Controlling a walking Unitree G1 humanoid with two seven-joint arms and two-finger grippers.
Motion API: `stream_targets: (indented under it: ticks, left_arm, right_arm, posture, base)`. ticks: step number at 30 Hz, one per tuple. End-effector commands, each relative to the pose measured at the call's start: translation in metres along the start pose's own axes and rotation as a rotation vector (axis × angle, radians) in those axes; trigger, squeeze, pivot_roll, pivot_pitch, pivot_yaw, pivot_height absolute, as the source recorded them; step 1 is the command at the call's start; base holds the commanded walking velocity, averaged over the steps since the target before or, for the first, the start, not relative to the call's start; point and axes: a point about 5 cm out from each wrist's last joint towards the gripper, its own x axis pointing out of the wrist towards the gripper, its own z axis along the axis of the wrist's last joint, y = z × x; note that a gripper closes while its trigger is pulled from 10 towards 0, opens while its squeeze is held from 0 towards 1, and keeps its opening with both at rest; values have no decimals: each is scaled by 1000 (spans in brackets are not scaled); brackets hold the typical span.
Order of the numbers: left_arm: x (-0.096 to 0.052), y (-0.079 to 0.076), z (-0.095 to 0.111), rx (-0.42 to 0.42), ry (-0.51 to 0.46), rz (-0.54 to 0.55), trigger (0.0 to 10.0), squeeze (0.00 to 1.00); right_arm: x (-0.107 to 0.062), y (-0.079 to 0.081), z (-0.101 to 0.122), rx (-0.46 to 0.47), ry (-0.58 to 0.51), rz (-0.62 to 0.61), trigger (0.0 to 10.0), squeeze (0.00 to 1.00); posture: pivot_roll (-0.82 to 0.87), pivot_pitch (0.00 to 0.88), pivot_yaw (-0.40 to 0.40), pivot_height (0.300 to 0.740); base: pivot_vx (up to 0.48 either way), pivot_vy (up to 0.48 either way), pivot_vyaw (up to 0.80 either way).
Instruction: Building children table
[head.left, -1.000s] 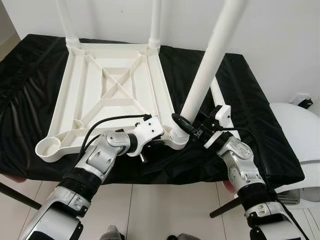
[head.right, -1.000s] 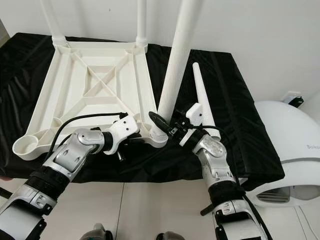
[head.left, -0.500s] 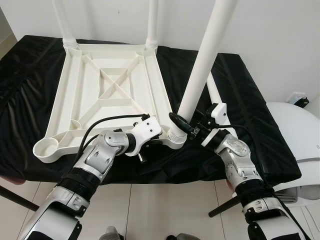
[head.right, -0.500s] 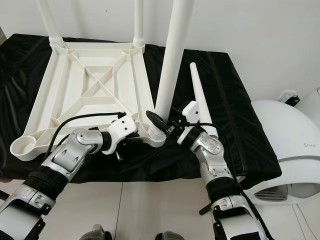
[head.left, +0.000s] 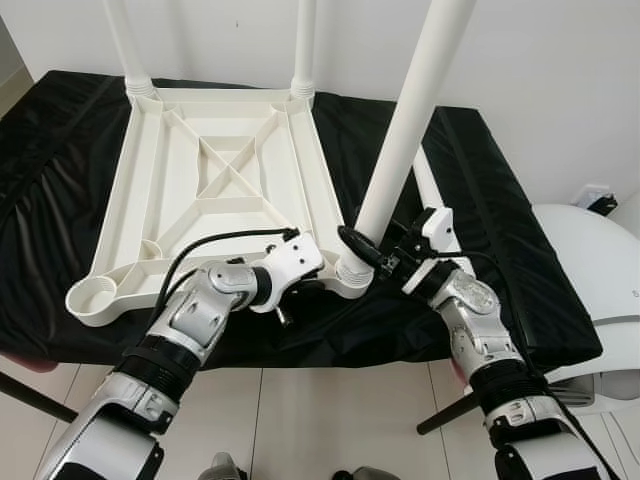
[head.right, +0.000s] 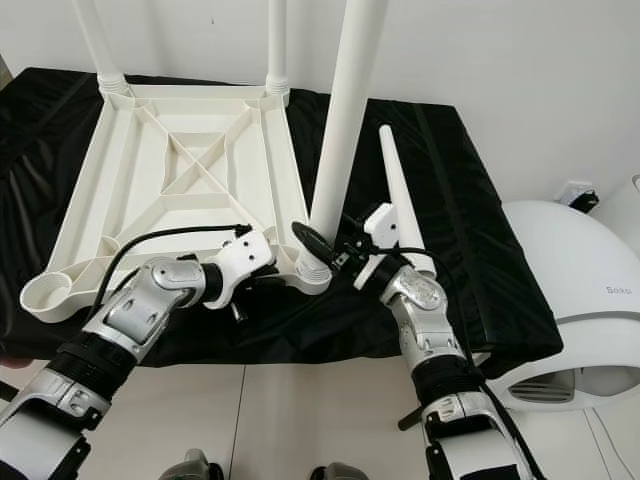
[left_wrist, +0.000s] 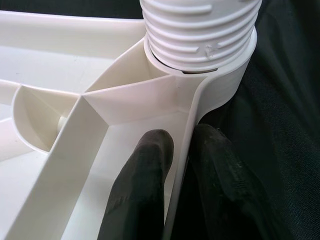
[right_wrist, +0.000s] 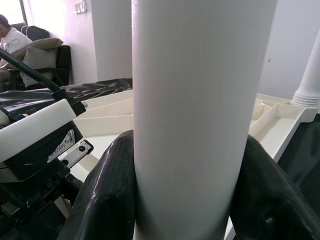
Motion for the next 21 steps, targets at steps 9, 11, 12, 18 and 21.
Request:
stream_targets:
  ticks: [9, 11, 12, 18, 21]
  left_arm:
    - [-6, 3, 13, 51, -51, -14, 10000, 0]
    - [-6, 3, 13, 50, -51, -14, 10000, 0]
    - [-6, 3, 13, 50, -51, -14, 10000, 0]
    - [-6, 4, 13, 49, -51, -12, 10000, 0]
    - [-6, 4, 14, 49, -52, -10, 10000, 0]
  right_arm:
    - [-44, -2, -52, 118, 277, -131, 10000, 0]
    - [-43, -2, -52, 119, 273, -129, 10000, 0]
    - [-43, -2, -52, 119, 273, -129, 10000, 0]
    - [-42, -2, -52, 135, 267, -128, 10000, 1000]
    - [-41, -2, -51, 136, 259, -128, 10000, 0]
  posture:
    - [21, 49, -37, 740]
    - [21, 50, -37, 740]
    - [21, 50, -37, 740]
    - [23, 51, -38, 740]
    - [23, 50, -39, 740]
  base:
    - [0, 0, 0]
    - [0, 0, 0]
    - [0, 0, 0]
    - [0, 0, 0]
    - [0, 0, 0]
